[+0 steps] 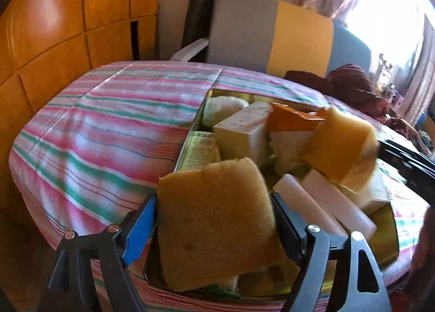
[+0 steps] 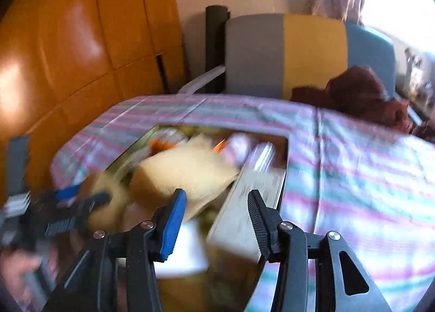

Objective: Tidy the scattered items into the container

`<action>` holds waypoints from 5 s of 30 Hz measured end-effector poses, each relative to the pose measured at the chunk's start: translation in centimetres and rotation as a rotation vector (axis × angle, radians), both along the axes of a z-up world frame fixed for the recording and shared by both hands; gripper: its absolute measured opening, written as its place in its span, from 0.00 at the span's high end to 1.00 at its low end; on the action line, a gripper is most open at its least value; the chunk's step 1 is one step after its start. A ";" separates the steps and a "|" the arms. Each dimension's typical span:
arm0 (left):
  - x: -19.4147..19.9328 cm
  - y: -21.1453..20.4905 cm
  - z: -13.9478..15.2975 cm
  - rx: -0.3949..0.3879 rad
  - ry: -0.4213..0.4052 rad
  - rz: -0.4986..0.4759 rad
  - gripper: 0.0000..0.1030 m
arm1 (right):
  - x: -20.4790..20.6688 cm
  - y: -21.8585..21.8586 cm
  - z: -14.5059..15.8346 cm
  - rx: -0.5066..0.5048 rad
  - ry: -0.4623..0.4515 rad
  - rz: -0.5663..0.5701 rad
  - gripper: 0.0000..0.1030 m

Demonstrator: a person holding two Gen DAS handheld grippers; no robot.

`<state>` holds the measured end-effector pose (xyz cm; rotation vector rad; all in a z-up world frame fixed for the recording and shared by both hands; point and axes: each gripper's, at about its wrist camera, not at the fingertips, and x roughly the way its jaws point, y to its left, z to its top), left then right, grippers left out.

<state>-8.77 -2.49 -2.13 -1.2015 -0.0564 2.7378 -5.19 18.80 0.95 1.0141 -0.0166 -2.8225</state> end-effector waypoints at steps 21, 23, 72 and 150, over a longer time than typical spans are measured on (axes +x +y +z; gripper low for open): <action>1.7 -3.4 1.6 0.239 0.067 0.104 0.22 | 1.3 -4.6 -1.2 0.107 -0.027 0.133 0.58; 1.8 -3.2 1.6 0.256 0.064 0.100 0.22 | -0.4 -4.2 -1.4 0.069 -0.061 0.123 0.58; 3.6 2.5 2.1 0.249 0.068 -0.058 0.21 | -4.0 -3.1 -1.2 0.067 -0.131 0.102 0.85; 7.8 1.7 9.6 -0.109 0.058 0.200 0.37 | 6.6 -2.8 2.5 -0.013 -0.010 -0.045 0.00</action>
